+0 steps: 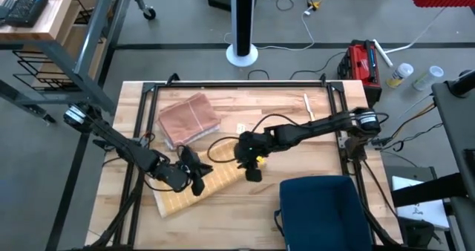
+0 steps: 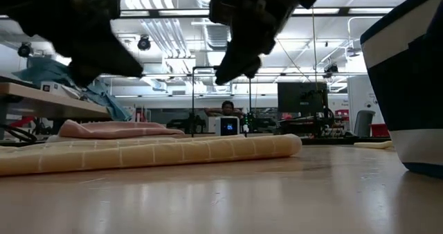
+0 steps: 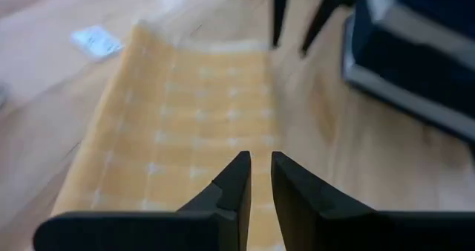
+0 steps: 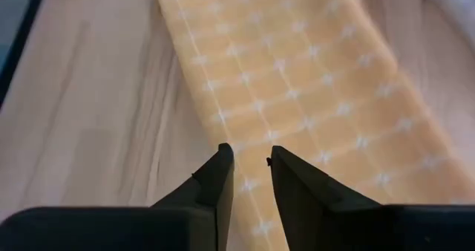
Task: Fold towel
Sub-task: Fold the yellow towel
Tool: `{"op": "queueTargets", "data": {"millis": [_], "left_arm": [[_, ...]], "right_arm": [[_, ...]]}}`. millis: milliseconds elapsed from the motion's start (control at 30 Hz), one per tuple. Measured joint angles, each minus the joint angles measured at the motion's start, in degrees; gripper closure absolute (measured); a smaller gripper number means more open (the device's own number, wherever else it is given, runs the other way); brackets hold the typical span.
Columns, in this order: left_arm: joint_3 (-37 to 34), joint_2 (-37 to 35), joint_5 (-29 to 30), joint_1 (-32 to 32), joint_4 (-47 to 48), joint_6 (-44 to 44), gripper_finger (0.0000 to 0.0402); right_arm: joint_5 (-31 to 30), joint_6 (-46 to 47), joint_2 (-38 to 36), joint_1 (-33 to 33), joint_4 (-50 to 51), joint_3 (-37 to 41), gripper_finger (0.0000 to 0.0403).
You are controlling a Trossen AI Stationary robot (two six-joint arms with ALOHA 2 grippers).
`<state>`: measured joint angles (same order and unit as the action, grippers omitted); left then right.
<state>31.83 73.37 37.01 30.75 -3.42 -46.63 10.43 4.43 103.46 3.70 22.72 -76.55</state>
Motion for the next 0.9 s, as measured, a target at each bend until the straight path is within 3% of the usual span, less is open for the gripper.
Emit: {"op": "queueTargets", "data": {"millis": [167, 400, 500, 700, 900], "left_arm": [[0.4, 5.2, 0.0, -1.8, -11.7, 9.3, 0.0365], [6.0, 17.1, -1.6, -4.8, -11.1, 9.9, 0.0359], [10.0, 22.0, -2.5, -6.1, -4.5, 5.8, 0.036], [16.9, 27.5, -11.1, -7.3, 17.1, -4.6, 0.0376], [18.7, 27.5, -21.9, -5.4, 25.3, -9.8, 0.0398]], "right_arm": [[-0.1, 2.4, -3.2, -0.8, -1.5, 3.5, 0.0324], [0.0, 2.6, -9.9, -1.4, -5.8, 9.2, 0.0321], [-0.1, 2.6, -12.1, -1.8, -5.7, 11.3, 0.0314], [0.1, 2.5, -14.6, -3.3, -7.7, 14.3, 0.0301], [0.5, 6.4, -14.6, -6.0, -6.8, 15.1, 0.0296]]}}
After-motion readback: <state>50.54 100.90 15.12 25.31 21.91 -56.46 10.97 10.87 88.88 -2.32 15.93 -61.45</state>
